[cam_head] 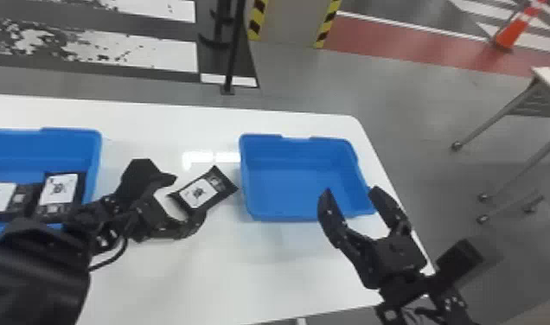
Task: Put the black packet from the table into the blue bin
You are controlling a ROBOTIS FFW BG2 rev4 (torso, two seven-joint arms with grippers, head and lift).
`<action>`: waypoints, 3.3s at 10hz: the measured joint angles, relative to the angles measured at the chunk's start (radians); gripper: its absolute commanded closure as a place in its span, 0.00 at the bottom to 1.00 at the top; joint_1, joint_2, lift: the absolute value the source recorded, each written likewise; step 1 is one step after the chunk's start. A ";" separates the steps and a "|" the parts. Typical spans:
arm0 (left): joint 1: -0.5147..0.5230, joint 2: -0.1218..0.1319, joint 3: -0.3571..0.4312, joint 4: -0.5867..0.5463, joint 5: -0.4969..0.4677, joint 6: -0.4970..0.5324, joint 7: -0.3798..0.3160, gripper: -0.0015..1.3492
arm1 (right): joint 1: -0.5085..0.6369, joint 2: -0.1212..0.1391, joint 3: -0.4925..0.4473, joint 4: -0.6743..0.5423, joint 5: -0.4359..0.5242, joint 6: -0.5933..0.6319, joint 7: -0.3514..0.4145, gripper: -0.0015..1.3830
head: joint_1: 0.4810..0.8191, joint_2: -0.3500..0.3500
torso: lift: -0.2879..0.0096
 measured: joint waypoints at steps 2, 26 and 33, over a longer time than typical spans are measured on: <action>-0.035 -0.006 -0.014 0.057 0.004 0.037 0.000 0.09 | -0.003 0.000 0.000 0.003 -0.002 0.000 0.001 0.10 | 0.63 0.05 | 0.60; 0.088 0.113 0.375 -0.364 -0.003 0.044 -0.119 0.90 | 0.008 0.000 0.000 -0.007 -0.009 -0.002 0.002 0.10 | 0.63 0.41 | 0.60; 0.220 0.118 0.550 -0.500 -0.059 0.103 -0.150 0.08 | 0.012 0.000 -0.002 -0.009 -0.011 -0.002 0.002 0.10 | 0.63 0.59 | 0.60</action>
